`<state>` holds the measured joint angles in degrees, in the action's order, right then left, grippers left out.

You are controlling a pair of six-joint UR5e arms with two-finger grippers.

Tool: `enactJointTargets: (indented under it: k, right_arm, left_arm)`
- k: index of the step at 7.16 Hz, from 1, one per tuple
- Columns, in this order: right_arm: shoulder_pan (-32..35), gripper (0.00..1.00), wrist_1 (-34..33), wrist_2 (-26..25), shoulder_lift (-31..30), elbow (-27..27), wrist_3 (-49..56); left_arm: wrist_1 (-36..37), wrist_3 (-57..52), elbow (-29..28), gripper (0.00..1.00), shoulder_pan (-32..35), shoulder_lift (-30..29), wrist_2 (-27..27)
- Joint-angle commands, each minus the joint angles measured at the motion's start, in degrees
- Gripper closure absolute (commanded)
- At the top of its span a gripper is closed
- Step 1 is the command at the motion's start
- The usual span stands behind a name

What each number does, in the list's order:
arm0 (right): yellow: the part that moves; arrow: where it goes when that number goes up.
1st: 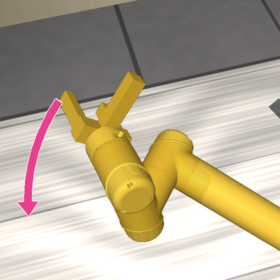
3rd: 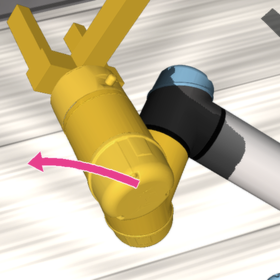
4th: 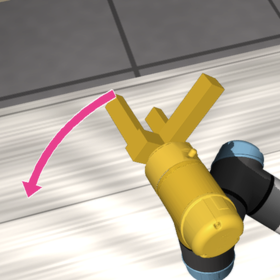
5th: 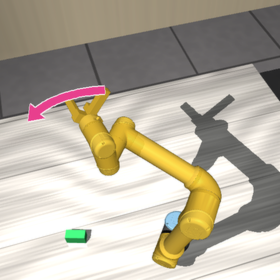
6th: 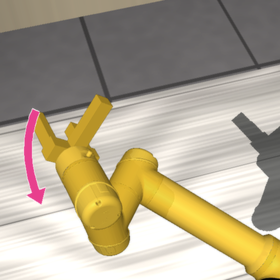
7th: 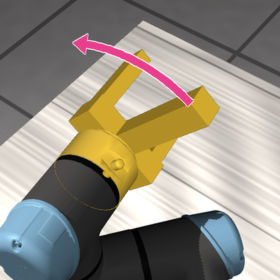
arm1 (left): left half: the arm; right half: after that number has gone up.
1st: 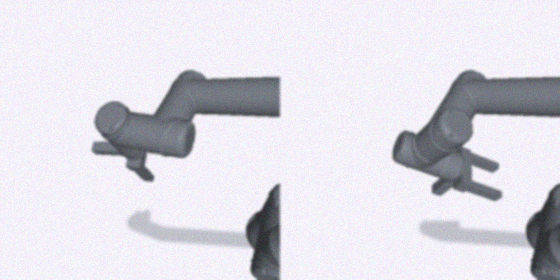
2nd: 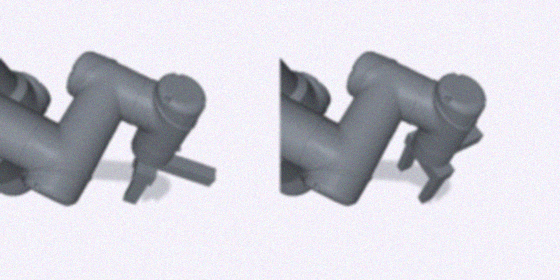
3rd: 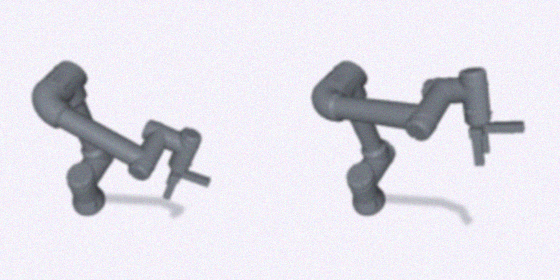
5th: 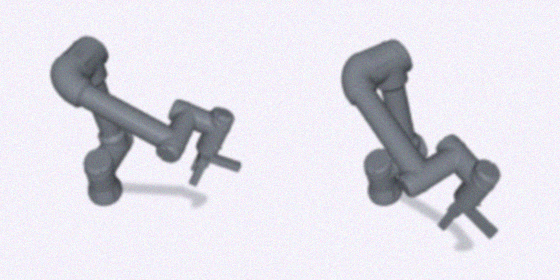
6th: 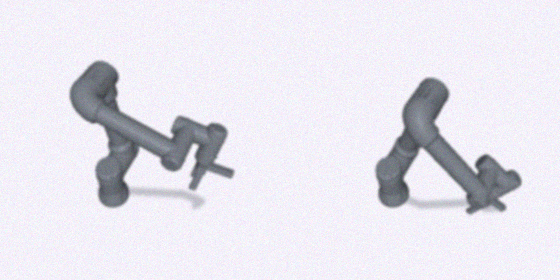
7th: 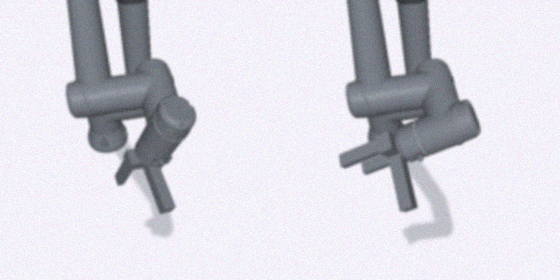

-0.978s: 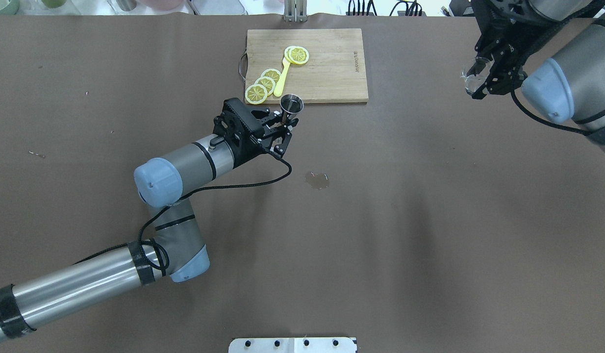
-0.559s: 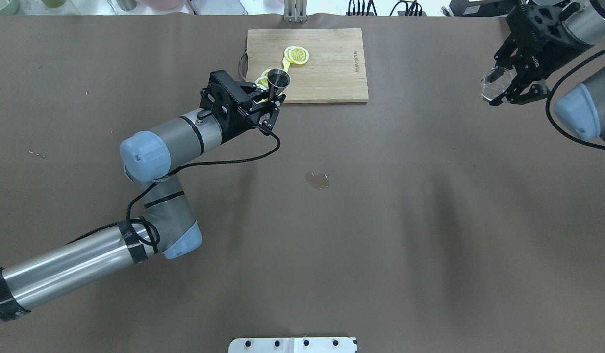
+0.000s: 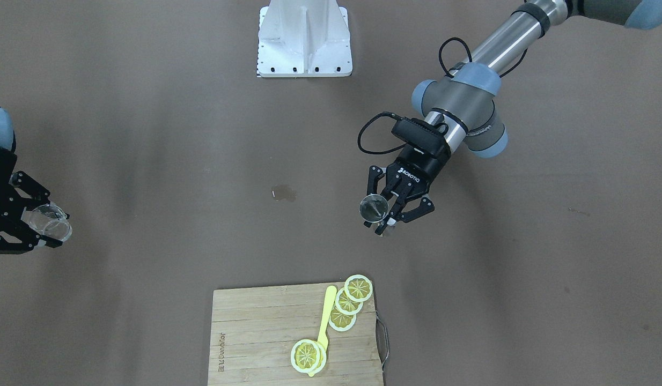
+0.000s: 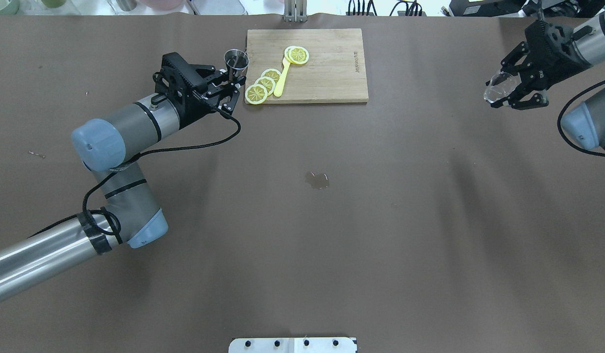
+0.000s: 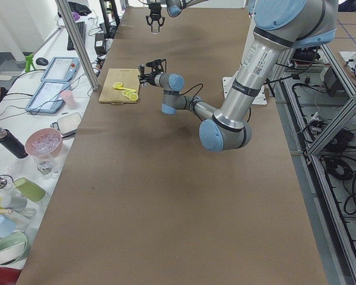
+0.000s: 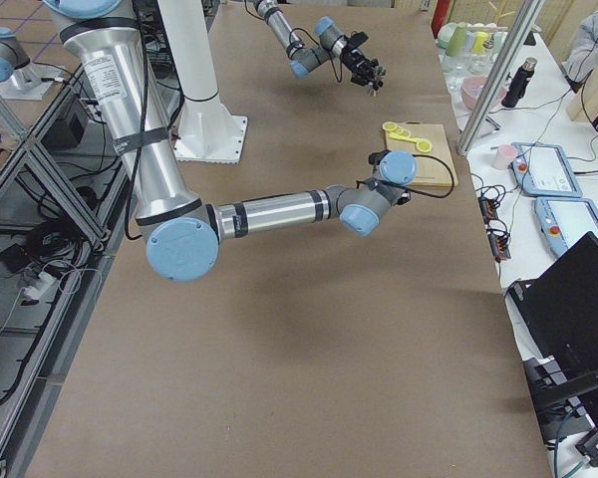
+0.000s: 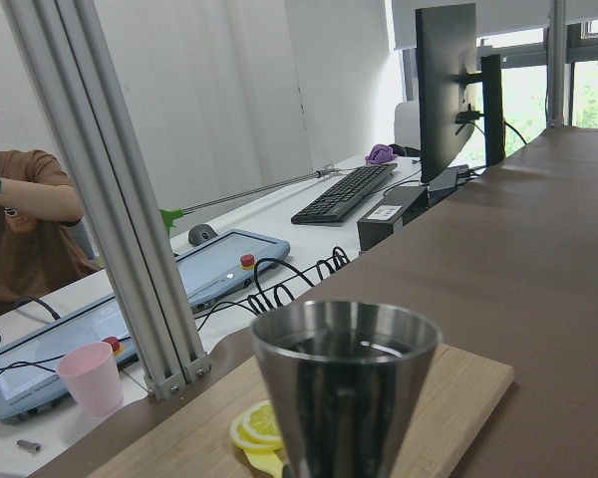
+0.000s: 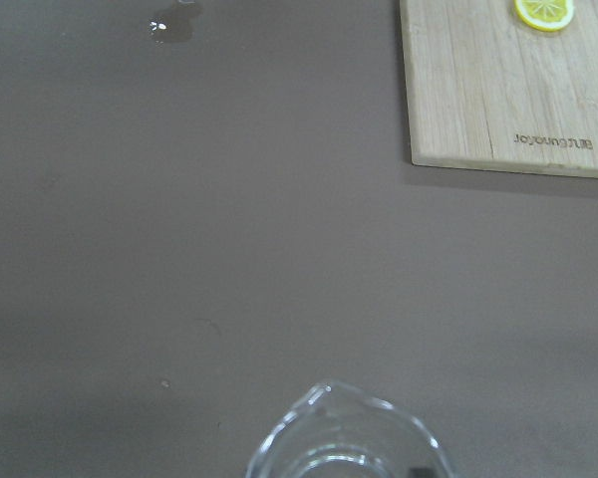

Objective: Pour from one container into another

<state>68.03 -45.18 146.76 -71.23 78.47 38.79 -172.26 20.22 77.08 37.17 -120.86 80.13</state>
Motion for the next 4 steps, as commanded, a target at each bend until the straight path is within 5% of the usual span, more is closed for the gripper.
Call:
enactJointTargets:
  k: [1, 4]
  right_arm:
    - [-0.1, 1.0, 14.8, 0.1, -0.1, -7.2, -11.5]
    - [-0.6, 1.0, 23.2, -0.3, 0.1, -12.7, -22.2]
  left_arm:
    - [-0.4, 0.1, 2.7, 1.0, 1.0, 2.5, -0.1]
    - [0.3, 0.3, 5.3, 1.0, 1.9, 7.4, -0.3]
